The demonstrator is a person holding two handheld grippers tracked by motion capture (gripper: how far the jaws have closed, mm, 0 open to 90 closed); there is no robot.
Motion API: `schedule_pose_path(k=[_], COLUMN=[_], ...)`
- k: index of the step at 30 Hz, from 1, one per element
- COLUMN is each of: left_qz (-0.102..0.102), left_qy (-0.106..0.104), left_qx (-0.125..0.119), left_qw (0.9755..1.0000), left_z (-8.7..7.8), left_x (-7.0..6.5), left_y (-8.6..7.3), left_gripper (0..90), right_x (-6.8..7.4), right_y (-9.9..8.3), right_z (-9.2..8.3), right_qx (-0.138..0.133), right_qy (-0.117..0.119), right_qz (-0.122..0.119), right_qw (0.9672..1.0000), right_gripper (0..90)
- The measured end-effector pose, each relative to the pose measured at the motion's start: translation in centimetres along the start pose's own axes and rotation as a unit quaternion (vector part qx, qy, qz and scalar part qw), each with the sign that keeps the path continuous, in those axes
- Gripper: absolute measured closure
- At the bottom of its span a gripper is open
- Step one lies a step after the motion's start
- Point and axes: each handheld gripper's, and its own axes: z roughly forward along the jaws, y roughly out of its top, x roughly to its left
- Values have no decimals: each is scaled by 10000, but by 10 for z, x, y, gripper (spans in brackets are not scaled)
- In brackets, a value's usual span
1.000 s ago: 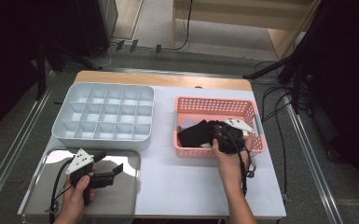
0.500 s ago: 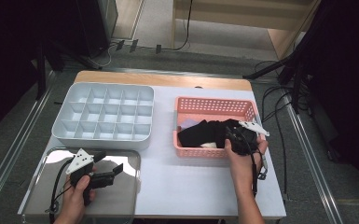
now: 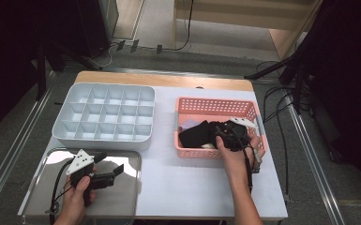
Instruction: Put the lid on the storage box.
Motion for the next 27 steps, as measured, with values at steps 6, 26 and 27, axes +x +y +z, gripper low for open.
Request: schedule_pose_path(k=[6,26,27], left_qz=[-3,-23,-37], left_qy=[-3,-6,-1], left_qx=[-3,6,-3], left_qw=[10000,10000,10000], left_z=[0,0,0], left_x=[0,1,1], left_y=[0,0,0], left_gripper=[141,141,141], right_x=[5,3,4], right_y=[-5,-6,-7], right_z=[12,15,14], right_qx=[132,577,478], right_qy=[-36,216,221], right_qz=[-286,86,54], right_qw=[9995,9981,9986], right_gripper=[412,859,859])
